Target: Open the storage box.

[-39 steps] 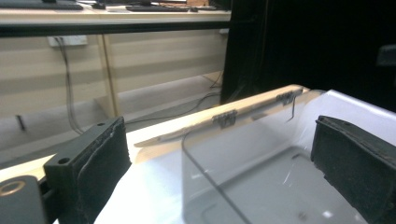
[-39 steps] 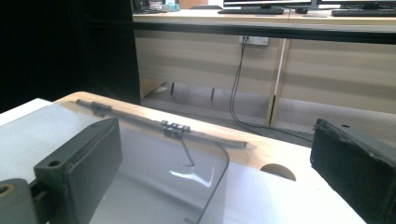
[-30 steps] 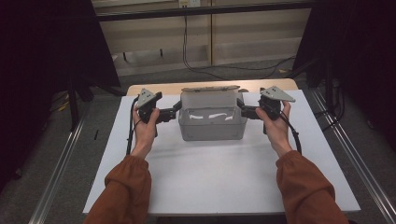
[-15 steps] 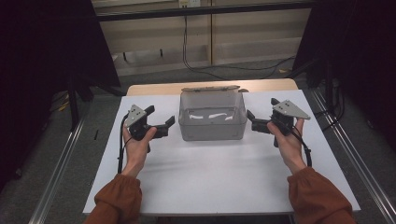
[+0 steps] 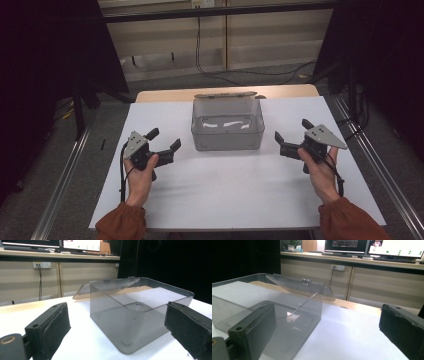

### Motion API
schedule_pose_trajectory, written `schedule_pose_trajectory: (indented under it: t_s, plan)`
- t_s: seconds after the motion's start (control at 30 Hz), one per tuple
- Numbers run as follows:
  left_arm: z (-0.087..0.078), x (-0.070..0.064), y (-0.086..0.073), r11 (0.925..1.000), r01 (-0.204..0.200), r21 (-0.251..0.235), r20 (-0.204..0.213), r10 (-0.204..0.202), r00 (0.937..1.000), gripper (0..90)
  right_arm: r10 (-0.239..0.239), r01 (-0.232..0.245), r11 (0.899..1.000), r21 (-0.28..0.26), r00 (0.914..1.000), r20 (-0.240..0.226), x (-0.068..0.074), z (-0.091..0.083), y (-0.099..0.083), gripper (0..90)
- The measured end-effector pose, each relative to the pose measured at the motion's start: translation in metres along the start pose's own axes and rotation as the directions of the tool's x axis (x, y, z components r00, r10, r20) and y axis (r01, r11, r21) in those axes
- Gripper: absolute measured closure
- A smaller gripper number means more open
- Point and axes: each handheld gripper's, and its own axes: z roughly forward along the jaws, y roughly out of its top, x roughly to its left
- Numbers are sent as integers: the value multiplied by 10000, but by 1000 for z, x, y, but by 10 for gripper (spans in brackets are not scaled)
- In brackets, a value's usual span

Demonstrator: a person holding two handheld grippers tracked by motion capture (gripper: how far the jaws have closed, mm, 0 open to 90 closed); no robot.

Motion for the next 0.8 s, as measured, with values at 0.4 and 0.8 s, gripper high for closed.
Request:
schedule_pose_trajectory:
  t_s: [0.4,0.8]
  plan:
    - [-33,-10,-20,9998,154,-93,-573,-159,9982,35,83,-90,9998,172,9992,397,5,-38,-27,0]
    - [-64,-18,-29,9997,227,4,-1268,-225,9917,35,324,-343,9992,189,9953,909,3,-67,-38,0]
